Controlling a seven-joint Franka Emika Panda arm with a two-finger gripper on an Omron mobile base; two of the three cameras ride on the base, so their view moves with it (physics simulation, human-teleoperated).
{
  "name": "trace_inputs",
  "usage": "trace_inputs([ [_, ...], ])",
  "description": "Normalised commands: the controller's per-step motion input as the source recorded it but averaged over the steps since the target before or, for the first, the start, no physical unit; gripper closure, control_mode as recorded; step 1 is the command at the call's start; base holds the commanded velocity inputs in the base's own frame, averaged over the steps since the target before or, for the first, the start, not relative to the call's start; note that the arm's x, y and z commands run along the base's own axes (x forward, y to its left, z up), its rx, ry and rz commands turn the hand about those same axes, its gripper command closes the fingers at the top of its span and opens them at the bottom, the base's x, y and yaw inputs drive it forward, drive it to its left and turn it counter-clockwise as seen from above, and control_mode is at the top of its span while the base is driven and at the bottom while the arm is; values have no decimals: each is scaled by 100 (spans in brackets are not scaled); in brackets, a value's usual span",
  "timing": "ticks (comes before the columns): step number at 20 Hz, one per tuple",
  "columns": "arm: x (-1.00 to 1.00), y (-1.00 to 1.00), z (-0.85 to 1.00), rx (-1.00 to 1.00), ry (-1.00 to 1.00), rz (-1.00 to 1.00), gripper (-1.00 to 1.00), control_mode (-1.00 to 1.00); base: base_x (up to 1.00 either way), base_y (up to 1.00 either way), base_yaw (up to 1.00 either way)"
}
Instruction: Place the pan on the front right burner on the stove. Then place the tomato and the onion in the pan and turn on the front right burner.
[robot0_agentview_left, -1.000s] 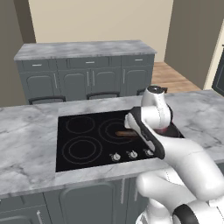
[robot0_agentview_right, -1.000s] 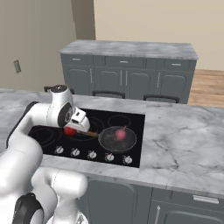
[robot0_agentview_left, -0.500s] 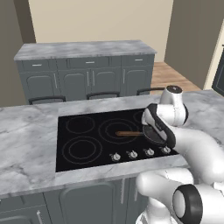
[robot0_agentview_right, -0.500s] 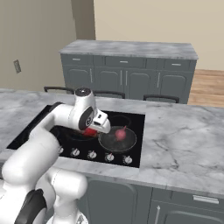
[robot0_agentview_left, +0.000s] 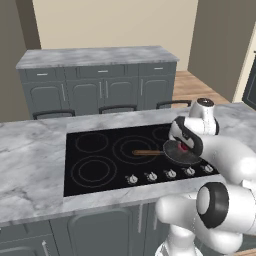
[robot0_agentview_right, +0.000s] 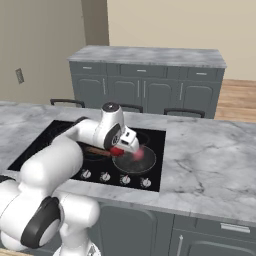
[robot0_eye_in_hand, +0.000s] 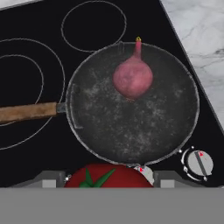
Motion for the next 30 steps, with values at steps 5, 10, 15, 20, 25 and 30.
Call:
trace_inputs([
  [5, 12, -15, -33, 0, 0, -7, 100, -100, 0, 0, 0],
  [10, 0, -1, -39, 0, 0, -5, 100, -100, 0, 0, 0],
  [15, 13, 0, -36, 0, 1, -1, 100, -100, 0, 0, 0],
  [20, 35, 0, -24, 0, 0, 0, 100, -100, 0, 0, 0],
  [25, 33, 0, -25, 0, 2, -1, -100, -100, 0, 0, 0],
  [30, -1, -7, -4, 0, 0, -2, -100, -100, 0, 0, 0],
])
